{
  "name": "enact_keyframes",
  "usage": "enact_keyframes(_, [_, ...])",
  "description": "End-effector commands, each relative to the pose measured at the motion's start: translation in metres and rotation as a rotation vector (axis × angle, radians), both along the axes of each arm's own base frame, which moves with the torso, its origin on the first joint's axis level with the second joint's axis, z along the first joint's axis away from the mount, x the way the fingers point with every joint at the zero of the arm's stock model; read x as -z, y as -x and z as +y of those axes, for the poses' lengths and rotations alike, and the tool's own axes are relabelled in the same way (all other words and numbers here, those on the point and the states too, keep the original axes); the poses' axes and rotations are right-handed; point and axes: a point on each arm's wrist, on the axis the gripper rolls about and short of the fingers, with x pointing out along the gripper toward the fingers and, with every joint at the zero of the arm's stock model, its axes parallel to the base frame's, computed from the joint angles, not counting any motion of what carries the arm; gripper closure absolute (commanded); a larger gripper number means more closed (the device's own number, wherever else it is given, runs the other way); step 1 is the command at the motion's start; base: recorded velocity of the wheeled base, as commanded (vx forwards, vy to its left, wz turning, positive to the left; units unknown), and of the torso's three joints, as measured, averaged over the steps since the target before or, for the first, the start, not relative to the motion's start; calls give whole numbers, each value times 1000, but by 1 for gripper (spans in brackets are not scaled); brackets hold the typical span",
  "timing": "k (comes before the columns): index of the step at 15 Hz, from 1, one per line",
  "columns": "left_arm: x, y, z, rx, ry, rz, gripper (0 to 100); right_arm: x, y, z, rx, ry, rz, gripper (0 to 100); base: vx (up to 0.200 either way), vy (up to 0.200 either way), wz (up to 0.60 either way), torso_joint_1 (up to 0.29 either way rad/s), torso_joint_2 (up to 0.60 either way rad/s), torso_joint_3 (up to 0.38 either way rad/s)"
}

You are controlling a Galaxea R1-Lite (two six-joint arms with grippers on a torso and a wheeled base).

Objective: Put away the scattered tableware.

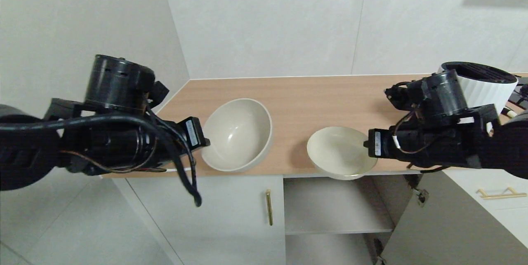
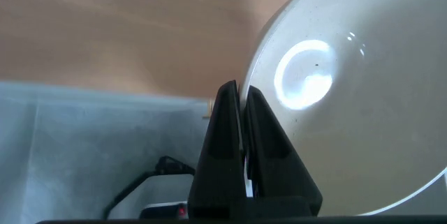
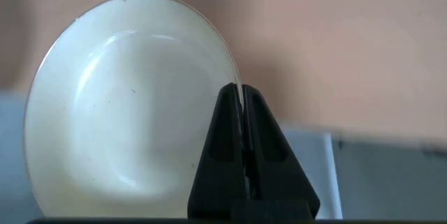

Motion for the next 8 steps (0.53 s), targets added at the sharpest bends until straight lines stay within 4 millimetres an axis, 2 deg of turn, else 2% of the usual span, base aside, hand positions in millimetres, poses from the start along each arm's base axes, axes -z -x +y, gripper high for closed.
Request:
enact_keyframes(1, [-11, 34, 14, 51, 12, -46, 100, -21, 37, -20, -26, -23, -9, 100, 0, 0, 0, 0, 0, 0])
enact_keyframes(3, [-10, 40, 15, 65, 13, -48, 100, -15, 48, -23, -62, -25, 38, 100, 0, 0, 0, 0, 0, 0])
enact_keyframes(8, [0, 34, 11, 73, -3, -9, 100, -1, 49, -28, -50, -5, 81, 100, 0, 0, 0, 0, 0, 0])
